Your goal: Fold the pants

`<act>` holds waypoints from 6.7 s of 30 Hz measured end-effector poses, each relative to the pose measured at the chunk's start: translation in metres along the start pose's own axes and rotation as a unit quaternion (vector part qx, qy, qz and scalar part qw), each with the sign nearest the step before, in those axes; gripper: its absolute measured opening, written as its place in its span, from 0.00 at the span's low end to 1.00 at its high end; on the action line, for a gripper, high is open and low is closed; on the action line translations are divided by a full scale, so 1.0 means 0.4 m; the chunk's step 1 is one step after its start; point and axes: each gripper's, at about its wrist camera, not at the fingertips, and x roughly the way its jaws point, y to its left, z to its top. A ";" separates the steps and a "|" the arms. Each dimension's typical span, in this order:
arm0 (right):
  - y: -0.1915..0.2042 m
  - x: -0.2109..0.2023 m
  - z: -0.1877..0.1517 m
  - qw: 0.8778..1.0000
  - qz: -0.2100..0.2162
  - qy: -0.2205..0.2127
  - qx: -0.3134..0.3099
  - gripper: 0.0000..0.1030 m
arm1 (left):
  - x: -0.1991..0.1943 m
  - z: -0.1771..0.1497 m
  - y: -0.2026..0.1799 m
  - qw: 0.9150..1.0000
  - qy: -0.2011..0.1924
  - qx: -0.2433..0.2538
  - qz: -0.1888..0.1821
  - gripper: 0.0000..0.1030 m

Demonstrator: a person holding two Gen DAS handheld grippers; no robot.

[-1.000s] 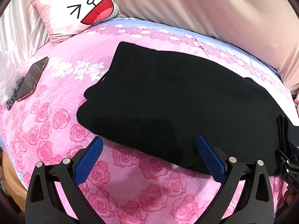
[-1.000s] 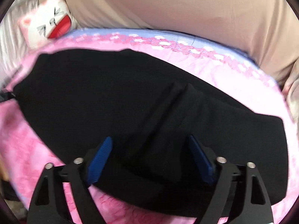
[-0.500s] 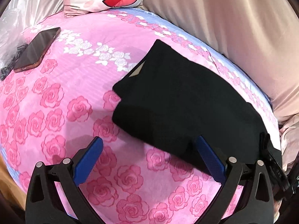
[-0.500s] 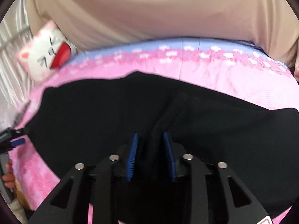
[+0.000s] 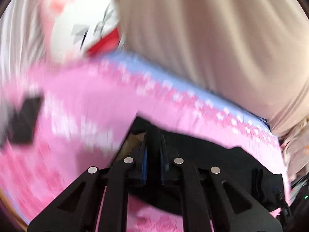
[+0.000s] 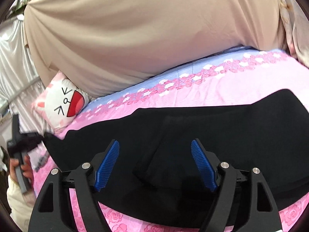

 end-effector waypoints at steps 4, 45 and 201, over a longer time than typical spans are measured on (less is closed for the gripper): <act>-0.013 0.017 0.002 1.000 0.006 0.016 0.017 0.75 | 0.151 -0.068 0.046 0.988 0.107 -0.004 0.112 0.22; 0.181 0.147 -0.033 0.950 -0.118 0.141 -0.252 0.49 | 0.050 -0.038 -0.210 1.000 0.011 0.007 0.021 0.28; -0.403 -0.046 0.081 0.981 0.000 0.106 0.162 0.40 | 0.221 -0.268 -0.566 0.930 0.219 0.056 -0.291 0.28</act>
